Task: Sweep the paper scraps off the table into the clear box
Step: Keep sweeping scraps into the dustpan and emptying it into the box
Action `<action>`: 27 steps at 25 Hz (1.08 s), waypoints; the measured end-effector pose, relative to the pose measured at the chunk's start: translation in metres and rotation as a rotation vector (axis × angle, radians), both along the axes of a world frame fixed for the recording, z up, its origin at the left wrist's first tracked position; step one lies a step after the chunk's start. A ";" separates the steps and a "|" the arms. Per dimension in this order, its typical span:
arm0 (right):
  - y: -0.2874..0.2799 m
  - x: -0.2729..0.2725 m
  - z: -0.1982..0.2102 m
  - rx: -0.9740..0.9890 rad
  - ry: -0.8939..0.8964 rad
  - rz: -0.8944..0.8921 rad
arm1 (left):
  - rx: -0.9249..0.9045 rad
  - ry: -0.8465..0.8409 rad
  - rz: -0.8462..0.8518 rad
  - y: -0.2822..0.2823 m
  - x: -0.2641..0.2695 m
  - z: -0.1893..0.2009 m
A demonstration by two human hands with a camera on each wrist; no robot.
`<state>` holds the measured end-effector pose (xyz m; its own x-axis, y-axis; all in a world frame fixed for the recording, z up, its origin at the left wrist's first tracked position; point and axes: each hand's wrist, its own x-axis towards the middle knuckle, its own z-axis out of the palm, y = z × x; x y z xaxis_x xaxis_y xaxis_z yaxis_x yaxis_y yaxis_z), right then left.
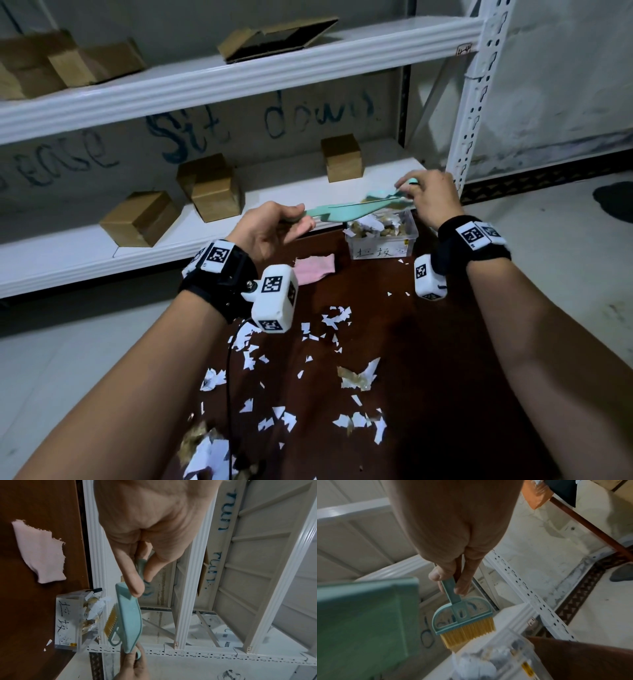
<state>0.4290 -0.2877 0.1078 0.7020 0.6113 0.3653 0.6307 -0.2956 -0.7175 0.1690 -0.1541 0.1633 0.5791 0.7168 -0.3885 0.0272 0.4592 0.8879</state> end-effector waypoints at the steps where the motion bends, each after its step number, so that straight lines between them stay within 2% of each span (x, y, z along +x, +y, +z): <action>1: 0.000 -0.004 -0.006 -0.025 0.000 0.005 | 0.003 -0.009 0.019 0.000 -0.005 0.000; 7: 0.011 -0.028 -0.036 -0.228 0.039 0.169 | 0.010 -0.070 0.098 0.003 -0.032 0.001; 12: 0.017 -0.031 -0.043 -0.332 -0.047 0.126 | 0.008 -0.077 0.163 0.003 -0.057 -0.011; 17: 0.015 -0.025 -0.026 -0.260 -0.129 0.099 | -0.035 -0.129 0.215 0.006 -0.082 -0.021; 23: 0.013 -0.018 0.017 -0.121 -0.194 0.061 | -0.020 -0.196 0.242 0.012 -0.091 -0.019; 27: 0.016 -0.015 0.013 -0.052 -0.223 0.000 | -0.005 -0.224 0.250 0.014 -0.087 -0.016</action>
